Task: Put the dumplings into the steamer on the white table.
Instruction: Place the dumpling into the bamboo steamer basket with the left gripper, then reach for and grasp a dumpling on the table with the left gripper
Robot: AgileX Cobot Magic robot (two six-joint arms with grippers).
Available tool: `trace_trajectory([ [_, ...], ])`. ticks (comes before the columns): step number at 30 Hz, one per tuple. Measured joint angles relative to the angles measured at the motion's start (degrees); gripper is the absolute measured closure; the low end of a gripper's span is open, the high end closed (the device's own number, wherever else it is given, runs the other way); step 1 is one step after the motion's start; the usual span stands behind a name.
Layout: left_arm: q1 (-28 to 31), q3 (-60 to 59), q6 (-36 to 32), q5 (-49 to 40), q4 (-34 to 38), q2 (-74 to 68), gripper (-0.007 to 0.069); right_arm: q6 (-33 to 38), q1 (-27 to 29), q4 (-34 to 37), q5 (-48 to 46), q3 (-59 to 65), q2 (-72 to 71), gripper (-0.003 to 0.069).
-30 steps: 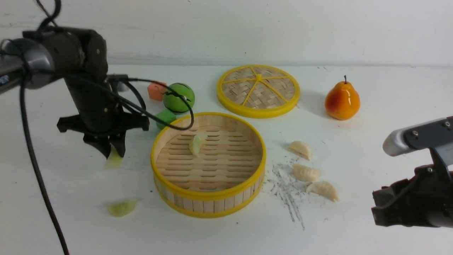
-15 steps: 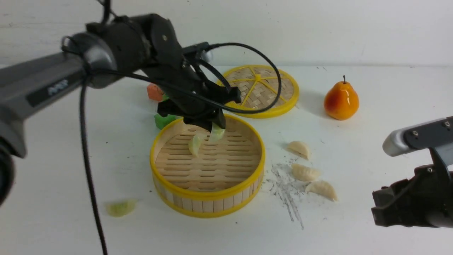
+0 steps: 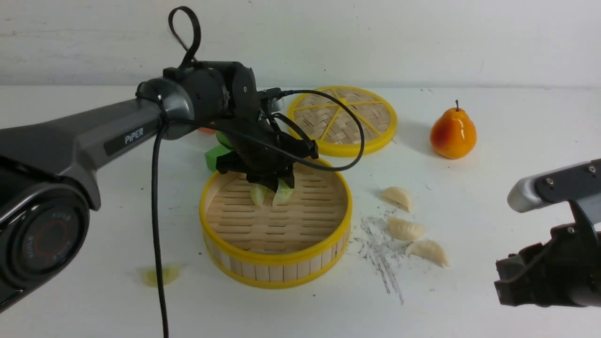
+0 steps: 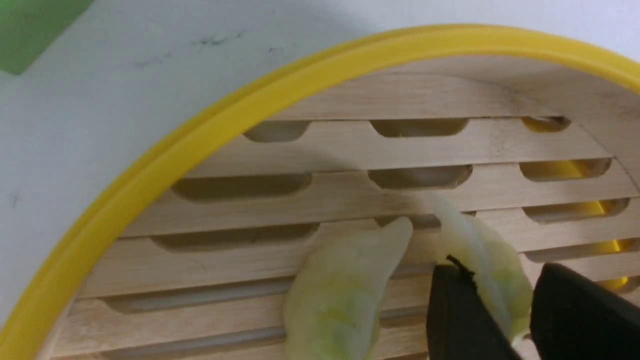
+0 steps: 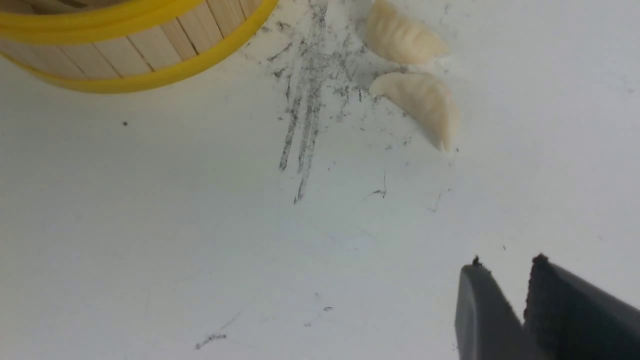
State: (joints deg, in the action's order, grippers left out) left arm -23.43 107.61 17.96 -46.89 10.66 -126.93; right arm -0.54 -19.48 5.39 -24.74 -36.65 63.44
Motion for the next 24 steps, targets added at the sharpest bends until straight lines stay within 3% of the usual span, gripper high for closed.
trace_trajectory([
  [4,0.0,-0.06,0.0,-1.37,0.0,1.3,0.0309,0.04,0.0,0.0,0.0,0.0,0.0,0.051],
  [8,0.0,-0.06,-1.82,-4.1,-0.96,5.77,0.0284,0.04,0.0,0.0,0.0,0.0,0.0,0.051],
  [13,0.0,-0.61,-7.44,-13.47,-10.25,16.22,0.0309,0.04,0.0,0.0,-0.01,0.0,0.0,0.0505],
  [17,1.68,-8.28,-10.13,-18.41,-17.74,24.29,0.0356,0.04,0.0,0.0,0.04,0.0,0.0,0.0502],
  [20,5.07,-19.91,-11.4,-16.01,-17.6,30.04,0.0387,0.04,0.0,0.0,0.04,0.0,0.0,0.0501],
  [24,9.14,-36.68,-16.24,-4.86,-15.32,34.09,0.0384,0.04,0.0,0.0,0.04,0.0,0.0,0.0501],
])
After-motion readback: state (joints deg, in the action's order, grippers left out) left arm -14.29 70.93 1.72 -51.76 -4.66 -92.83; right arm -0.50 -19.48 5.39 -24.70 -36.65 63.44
